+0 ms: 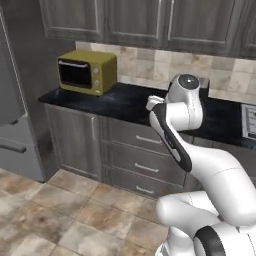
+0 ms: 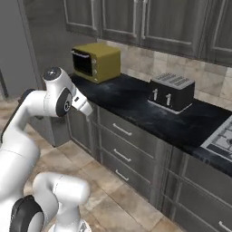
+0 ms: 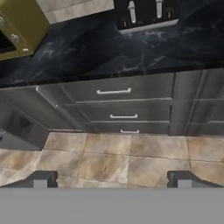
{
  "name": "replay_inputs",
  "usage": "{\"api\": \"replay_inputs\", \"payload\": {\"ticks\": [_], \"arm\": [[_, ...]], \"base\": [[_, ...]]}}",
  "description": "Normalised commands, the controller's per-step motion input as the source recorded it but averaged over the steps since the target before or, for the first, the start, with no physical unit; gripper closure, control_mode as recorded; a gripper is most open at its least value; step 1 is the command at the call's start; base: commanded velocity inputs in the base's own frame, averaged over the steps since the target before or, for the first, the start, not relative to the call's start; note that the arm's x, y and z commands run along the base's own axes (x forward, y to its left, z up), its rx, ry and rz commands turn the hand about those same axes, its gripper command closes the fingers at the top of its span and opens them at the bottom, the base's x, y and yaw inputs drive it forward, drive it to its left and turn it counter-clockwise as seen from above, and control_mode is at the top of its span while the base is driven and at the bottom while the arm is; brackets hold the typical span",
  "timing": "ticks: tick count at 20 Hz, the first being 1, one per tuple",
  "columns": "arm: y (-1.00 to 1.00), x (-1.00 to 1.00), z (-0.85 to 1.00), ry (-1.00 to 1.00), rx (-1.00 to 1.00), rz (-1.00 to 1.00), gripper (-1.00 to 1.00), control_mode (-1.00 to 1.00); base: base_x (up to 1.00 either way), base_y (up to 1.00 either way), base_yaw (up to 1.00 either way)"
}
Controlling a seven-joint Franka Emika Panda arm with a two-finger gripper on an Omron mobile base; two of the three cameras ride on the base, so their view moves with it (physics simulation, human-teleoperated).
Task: Retrieve the butter from the fridge and place it on a plate on the dining table. Then retrieve the butter knife by the fridge and place it near the plate.
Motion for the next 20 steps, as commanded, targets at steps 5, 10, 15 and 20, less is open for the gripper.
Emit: {"api": "replay_inputs", "payload": {"ticks": [5,10,15,20], "arm": [[0.00,0.00,0.00,0.00,0.00,0.00,-1.00,1.00],[0.00,0.00,0.00,0.00,0.00,0.00,-1.00,1.00],[0.00,0.00,0.00,0.00,0.00,0.00,-1.00,1.00],[0.00,0.00,0.00,0.00,0.00,0.00,-1.00,1.00]], "base": [[0.90,1.00,-0.41],[0.96,1.00,-0.30],[0.99,0.88,-0.23],[0.81,0.83,-0.20]]}}
